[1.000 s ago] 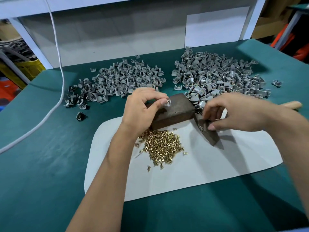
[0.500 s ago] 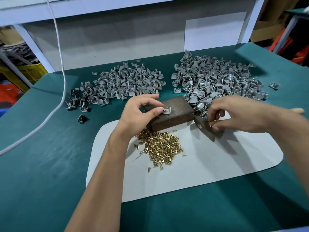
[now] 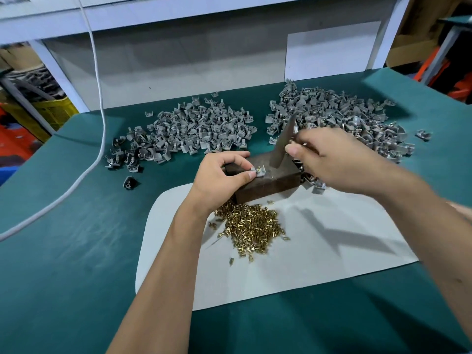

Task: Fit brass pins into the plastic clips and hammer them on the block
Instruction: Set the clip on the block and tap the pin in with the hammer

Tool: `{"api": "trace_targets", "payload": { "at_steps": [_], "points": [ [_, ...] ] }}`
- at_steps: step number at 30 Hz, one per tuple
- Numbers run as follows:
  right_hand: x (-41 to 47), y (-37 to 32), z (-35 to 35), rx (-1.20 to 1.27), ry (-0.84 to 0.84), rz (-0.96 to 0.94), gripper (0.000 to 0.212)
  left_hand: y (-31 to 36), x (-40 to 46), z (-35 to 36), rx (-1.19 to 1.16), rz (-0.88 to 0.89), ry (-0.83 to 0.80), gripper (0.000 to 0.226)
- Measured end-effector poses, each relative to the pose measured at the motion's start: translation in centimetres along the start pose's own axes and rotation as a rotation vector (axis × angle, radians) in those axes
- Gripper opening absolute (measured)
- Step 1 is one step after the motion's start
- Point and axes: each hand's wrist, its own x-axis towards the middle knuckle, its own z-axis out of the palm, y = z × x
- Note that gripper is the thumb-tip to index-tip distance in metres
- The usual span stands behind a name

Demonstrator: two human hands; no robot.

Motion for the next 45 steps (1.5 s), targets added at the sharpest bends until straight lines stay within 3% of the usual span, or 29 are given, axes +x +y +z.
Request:
{"api": "trace_targets", "payload": {
  "at_steps": [2,8,13,15,19,23,25,29,33,36,40,45],
  "points": [
    [0.3,-0.4,0.5,-0.179,0.05,-0.05,0.034,0.0,0.0,0.0,-0.005,-0.009,0.001,0.011],
    [0.3,-2.5,0.7,-0.215,0.42,-0.148,0.038,0.0,0.1,0.1,-0.02,-0.04,-0.001,0.008],
    [0.1,-3.1,2.6,-0.421,0.065,0.031,0.03,0.2,0.1,0.0,-0.041,-0.051,-0.013,0.008],
    [0.6,-2.9,1.6,-0.433,0.086,0.021,0.031,0.3,0.1,0.0,-0.023,-0.053,-0.003,0.008],
    [0.5,-3.1,1.5,-0.326,0.338,-0.048,0.031,0.2,0.3,0.0,-0.023,-0.068,0.005,0.008],
    [0.3,-3.3,2.8,-0.397,0.064,0.041,0.028,0.4,0.0,0.0,-0.026,-0.07,0.0,0.009],
    [0.8,-3.3,1.5,-0.464,0.079,0.008,0.029,0.5,0.0,0.0,-0.018,-0.073,0.008,0.009],
    [0.6,-3.6,1.6,-0.348,0.344,-0.049,0.027,0.4,0.1,0.0,-0.024,-0.078,0.0,0.009],
    [0.5,-3.3,2.7,-0.413,0.072,0.029,0.026,0.5,-0.1,0.0,-0.031,-0.069,-0.005,0.011],
    [1.0,-2.8,1.5,-0.484,0.095,-0.018,0.027,0.5,-0.1,0.3,0.024,-0.021,0.013,0.007],
    [0.9,-2.3,1.8,-0.355,0.187,0.033,0.025,0.7,-0.2,0.7,0.021,-0.003,0.017,0.01],
    [0.3,-2.2,2.8,-0.345,0.122,0.059,0.027,0.4,-0.1,0.6,-0.093,-0.052,0.008,0.014]
  ]
}}
